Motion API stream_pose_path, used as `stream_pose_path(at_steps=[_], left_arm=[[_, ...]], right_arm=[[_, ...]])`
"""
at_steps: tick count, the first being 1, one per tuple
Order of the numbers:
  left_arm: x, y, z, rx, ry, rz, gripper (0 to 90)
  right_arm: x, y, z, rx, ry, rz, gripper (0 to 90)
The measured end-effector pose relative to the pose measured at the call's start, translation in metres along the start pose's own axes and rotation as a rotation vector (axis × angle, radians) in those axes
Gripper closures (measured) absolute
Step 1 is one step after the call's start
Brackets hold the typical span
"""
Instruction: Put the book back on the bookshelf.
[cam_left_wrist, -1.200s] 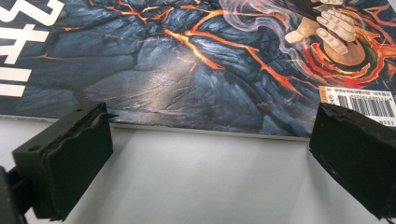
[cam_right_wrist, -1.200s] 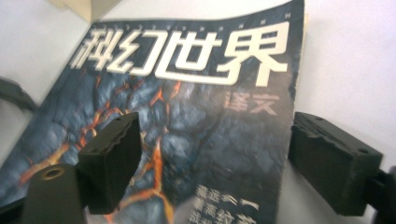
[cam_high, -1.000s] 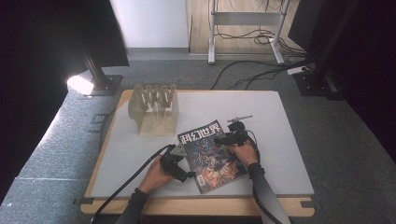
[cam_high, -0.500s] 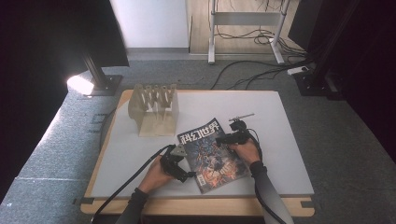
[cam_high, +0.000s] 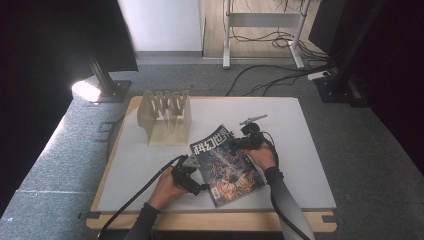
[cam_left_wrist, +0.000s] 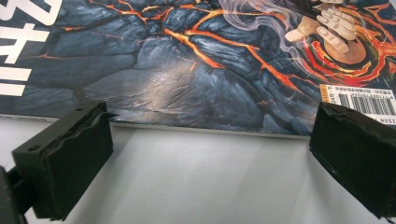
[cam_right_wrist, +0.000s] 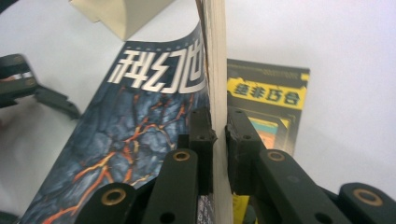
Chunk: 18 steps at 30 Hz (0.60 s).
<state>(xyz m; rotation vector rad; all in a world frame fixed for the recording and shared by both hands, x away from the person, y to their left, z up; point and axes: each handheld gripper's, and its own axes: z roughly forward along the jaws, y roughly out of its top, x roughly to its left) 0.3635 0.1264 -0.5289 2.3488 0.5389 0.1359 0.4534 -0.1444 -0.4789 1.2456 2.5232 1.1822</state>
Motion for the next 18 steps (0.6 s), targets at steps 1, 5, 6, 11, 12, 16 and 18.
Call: stream_pose_path(at_steps=[1, 5, 6, 11, 12, 16, 18], left_arm=[[0.0, 0.0, 0.0, 0.001, 0.0, -0.001, 0.0], [-0.001, 0.0, -0.001, 0.011, 0.01, -0.01, 0.0], [-0.002, 0.0, -0.001, 0.016, 0.016, -0.004, 0.0], [-0.006, -0.003, -0.009, 0.051, 0.049, 0.014, 5.0], [-0.004, -0.004, -0.01, 0.059, 0.055, 0.0, 4.9], [0.008, -0.006, -0.016, 0.029, 0.01, -0.086, 4.1], [0.014, -0.004, -0.019, 0.001, 0.003, -0.114, 5.5]], right_arm=[[0.004, 0.002, -0.002, 0.004, -0.007, -0.015, 81.1], [0.016, 0.008, -0.011, -0.005, -0.006, -0.055, 81.3], [0.019, 0.009, -0.014, -0.011, 0.0, -0.066, 81.4], [0.031, 0.013, -0.025, -0.036, 0.003, -0.108, 81.5], [0.033, 0.014, -0.027, -0.04, 0.004, -0.111, 81.5], [0.04, 0.017, -0.035, -0.06, 0.007, -0.128, 81.6], [0.044, 0.019, -0.041, -0.069, 0.01, -0.133, 81.6]])
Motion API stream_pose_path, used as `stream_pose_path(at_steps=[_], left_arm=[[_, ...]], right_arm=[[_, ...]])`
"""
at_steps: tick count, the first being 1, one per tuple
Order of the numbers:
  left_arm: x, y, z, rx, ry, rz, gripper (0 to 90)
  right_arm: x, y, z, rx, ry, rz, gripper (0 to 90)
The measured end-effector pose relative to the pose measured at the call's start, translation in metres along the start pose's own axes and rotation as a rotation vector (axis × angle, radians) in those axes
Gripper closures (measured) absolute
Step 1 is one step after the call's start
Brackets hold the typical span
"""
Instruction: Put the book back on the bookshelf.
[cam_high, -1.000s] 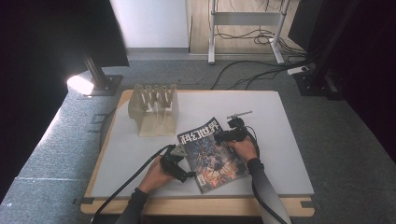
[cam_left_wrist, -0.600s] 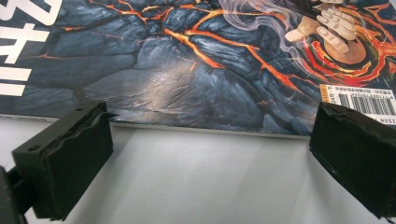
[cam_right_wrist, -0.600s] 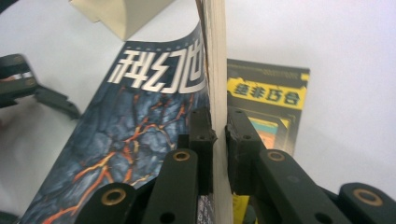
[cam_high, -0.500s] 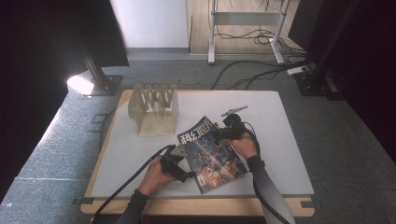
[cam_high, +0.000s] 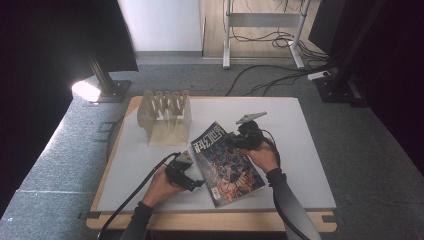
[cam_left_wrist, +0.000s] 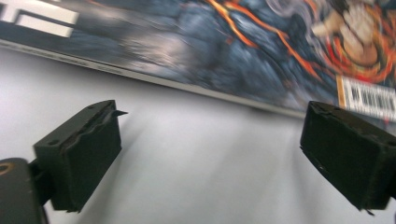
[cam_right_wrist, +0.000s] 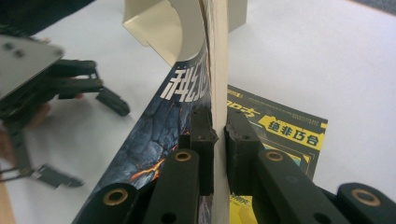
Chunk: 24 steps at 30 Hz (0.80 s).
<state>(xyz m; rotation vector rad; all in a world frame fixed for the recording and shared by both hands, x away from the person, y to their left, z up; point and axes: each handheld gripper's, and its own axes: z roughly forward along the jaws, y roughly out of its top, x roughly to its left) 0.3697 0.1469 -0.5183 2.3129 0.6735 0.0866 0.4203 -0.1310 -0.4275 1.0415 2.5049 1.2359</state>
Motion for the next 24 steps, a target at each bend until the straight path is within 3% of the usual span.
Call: stream_pose_path(at_steps=[4, 10, 16, 24], left_arm=[[0.008, 0.007, -0.006, -0.052, -0.026, -0.04, 6.8], [0.012, 0.017, -0.005, -0.057, -0.047, -0.059, 7.9], [0.019, 0.023, 0.0, -0.082, -0.096, -0.1, 8.9], [0.019, 0.031, -0.007, -0.095, -0.05, -0.096, 19.9]], right_arm=[[0.007, 0.005, -0.011, -0.02, 0.001, -0.02, 81.6], [0.016, 0.012, -0.023, -0.046, 0.007, -0.049, 81.6], [0.023, 0.017, -0.031, -0.064, 0.022, -0.07, 81.5], [0.024, 0.019, -0.038, -0.074, 0.04, -0.083, 81.4]])
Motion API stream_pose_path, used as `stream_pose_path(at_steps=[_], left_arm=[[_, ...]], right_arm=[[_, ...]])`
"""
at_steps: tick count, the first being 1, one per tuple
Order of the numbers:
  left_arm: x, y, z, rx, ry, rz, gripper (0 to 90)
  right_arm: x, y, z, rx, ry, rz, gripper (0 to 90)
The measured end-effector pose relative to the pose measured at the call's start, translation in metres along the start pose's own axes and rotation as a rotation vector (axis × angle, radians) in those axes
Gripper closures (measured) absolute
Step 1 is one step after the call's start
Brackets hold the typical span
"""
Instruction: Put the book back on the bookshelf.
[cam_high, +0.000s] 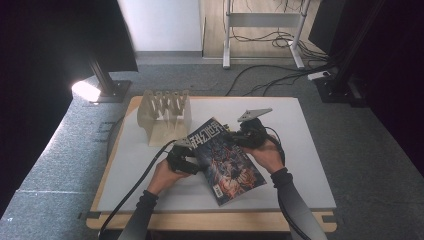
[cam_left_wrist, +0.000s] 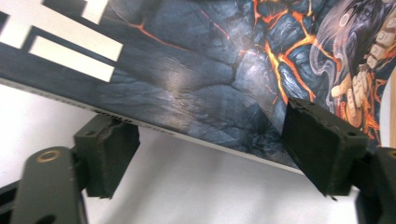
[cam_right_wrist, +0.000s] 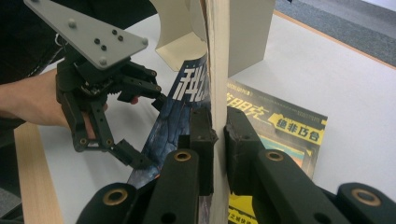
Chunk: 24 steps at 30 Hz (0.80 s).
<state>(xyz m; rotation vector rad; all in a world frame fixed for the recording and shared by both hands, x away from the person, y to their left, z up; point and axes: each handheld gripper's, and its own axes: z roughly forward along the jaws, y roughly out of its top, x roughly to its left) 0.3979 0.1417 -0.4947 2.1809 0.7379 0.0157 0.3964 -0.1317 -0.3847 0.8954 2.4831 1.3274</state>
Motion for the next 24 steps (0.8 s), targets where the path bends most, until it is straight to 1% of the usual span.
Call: stream_pose_path(at_steps=[4, 6, 8, 9, 10, 12, 13, 14, 15, 17, 19, 22, 24], left_arm=[[-0.003, 0.007, -0.007, -0.018, 0.035, 0.016, 24.8], [-0.003, 0.01, -0.012, -0.04, 0.04, 0.004, 30.9], [-0.003, 0.013, -0.016, -0.058, 0.05, 0.003, 35.4], [-0.004, 0.015, -0.019, -0.061, 0.056, 0.006, 39.5], [-0.006, 0.018, -0.021, -0.065, 0.063, 0.012, 39.5], [-0.008, 0.021, -0.025, -0.078, 0.068, 0.012, 44.2], [-0.009, 0.023, -0.027, -0.088, 0.067, 0.007, 50.2], [-0.01, 0.024, -0.029, -0.09, 0.066, 0.008, 50.2], [-0.011, 0.026, -0.031, -0.092, 0.066, 0.007, 52.1], [-0.012, 0.03, -0.032, -0.077, 0.069, 0.006, 54.0], [-0.012, 0.033, -0.034, -0.069, 0.068, -0.003, 55.4], [-0.012, 0.036, -0.037, -0.074, 0.065, -0.018, 58.5], [-0.013, 0.038, -0.04, -0.078, 0.066, -0.016, 60.4]], right_arm=[[-0.002, 0.001, -0.004, -0.013, 0.007, 0.002, 81.4], [-0.002, 0.001, -0.006, -0.022, 0.012, -0.002, 81.3], [-0.003, 0.002, -0.008, -0.025, 0.013, -0.006, 81.3], [-0.002, 0.003, -0.009, -0.029, 0.011, -0.01, 81.3], [-0.002, 0.003, -0.009, -0.029, 0.011, -0.01, 81.3], [-0.002, 0.004, -0.01, -0.033, 0.012, -0.013, 81.2], [-0.002, 0.003, -0.011, -0.033, 0.009, -0.018, 81.2], [-0.002, 0.003, -0.011, -0.033, 0.009, -0.018, 81.2], [-0.003, 0.003, -0.011, -0.033, 0.008, -0.018, 81.2], [-0.003, 0.003, -0.011, -0.038, 0.007, -0.017, 81.2], [-0.004, 0.002, -0.012, -0.042, 0.007, -0.017, 81.2], [-0.005, 0.001, -0.014, -0.048, 0.002, -0.021, 81.2], [-0.006, 0.001, -0.016, -0.057, -0.001, -0.022, 81.2]])
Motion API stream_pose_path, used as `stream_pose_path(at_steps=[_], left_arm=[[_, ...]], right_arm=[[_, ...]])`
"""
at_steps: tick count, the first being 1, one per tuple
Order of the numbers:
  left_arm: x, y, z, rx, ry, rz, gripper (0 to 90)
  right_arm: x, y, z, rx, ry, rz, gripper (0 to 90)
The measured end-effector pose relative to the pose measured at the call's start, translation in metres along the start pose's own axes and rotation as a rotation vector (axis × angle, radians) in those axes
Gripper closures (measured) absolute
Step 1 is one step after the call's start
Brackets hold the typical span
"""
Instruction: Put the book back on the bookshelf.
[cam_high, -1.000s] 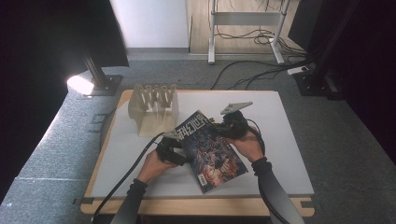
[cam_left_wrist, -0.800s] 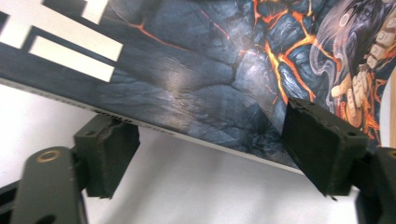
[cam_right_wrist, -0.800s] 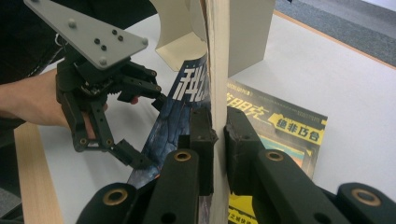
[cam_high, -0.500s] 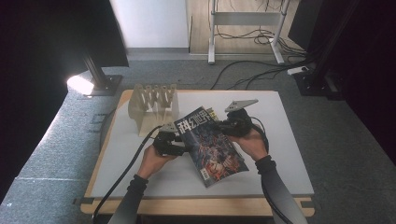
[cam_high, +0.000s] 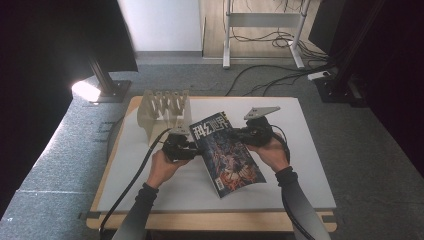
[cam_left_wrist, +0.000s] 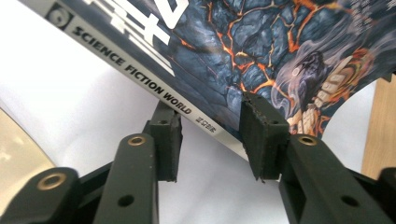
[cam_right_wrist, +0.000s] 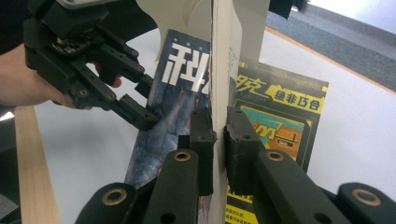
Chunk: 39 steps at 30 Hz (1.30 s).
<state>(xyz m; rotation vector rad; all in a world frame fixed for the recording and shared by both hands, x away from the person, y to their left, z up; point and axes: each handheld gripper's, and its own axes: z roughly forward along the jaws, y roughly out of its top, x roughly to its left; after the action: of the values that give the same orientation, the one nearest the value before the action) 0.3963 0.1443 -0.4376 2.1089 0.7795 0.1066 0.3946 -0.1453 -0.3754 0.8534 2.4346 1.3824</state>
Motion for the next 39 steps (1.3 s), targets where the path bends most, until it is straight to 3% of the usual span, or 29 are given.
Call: stream_pose_path(at_steps=[3, 8, 15, 22, 24, 27, 29, 34, 39], left_arm=[[-0.003, 0.005, -0.007, -0.014, 0.008, 0.013, 63.5], [-0.01, 0.015, -0.024, -0.035, 0.022, 0.068, 68.6], [-0.024, 0.025, -0.041, -0.058, 0.064, 0.162, 74.4], [-0.036, 0.029, -0.057, -0.134, 0.136, 0.266, 83.2], [-0.039, 0.029, -0.059, -0.135, 0.151, 0.292, 83.2], [-0.04, 0.026, -0.054, -0.089, 0.157, 0.299, 82.2], [-0.042, 0.024, -0.051, -0.099, 0.151, 0.314, 81.3], [-0.051, 0.027, -0.046, -0.088, 0.143, 0.357, 76.4], [-0.049, 0.039, -0.037, -0.108, 0.116, 0.314, 64.0]], right_arm=[[0.0, 0.001, -0.003, -0.013, -0.012, -0.006, 81.2], [-0.004, 0.002, -0.009, -0.029, -0.039, -0.006, 81.2], [-0.009, 0.001, -0.016, -0.064, -0.067, -0.004, 81.6], [-0.009, 0.002, -0.023, -0.097, -0.092, -0.015, 81.6], [-0.009, 0.001, -0.024, -0.108, -0.103, -0.019, 81.6], [-0.01, -0.003, -0.02, -0.091, -0.103, -0.021, 81.5], [-0.012, -0.009, -0.016, -0.089, -0.112, -0.018, 81.5], [-0.018, -0.021, -0.021, -0.106, -0.079, 0.008, 80.8], [-0.017, -0.024, -0.025, -0.105, -0.071, -0.002, 80.1]])
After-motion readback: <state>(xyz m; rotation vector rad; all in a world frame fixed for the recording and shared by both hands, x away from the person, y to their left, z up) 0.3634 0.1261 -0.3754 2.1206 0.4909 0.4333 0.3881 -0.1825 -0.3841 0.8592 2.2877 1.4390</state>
